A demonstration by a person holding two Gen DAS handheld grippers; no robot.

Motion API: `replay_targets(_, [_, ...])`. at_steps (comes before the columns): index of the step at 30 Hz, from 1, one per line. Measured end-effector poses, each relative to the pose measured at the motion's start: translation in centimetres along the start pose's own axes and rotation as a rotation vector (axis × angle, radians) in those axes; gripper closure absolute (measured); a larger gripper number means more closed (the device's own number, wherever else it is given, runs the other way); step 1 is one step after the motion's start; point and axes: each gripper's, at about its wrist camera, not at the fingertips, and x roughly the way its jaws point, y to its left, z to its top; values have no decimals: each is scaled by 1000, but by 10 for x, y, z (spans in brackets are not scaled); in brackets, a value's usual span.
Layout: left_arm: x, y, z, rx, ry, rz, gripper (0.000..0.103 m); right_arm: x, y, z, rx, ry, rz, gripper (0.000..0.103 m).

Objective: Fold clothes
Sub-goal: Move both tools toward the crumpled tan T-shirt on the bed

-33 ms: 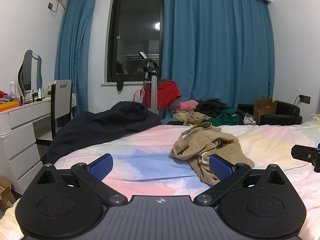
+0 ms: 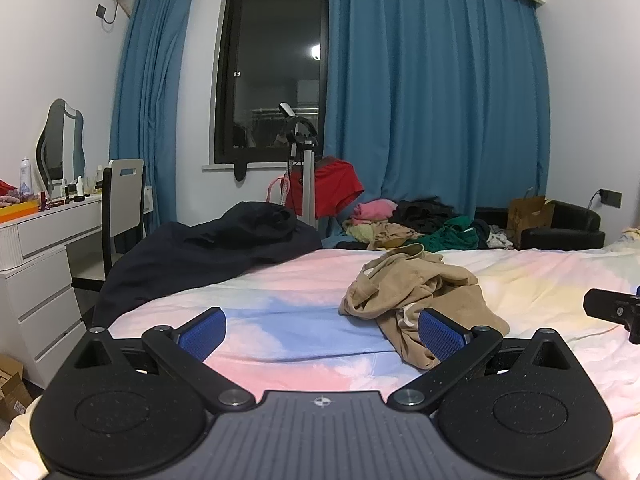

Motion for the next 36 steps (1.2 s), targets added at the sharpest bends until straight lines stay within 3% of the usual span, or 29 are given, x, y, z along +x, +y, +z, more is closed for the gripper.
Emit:
replay_targets(26, [11,-2,1,-12,7,-18,0,-10,0,6,-8,-42,-23,0])
replay_targets(36, [12,-2,0,-6,7,-36,0,-9,-5,13,116,-76,-3,0])
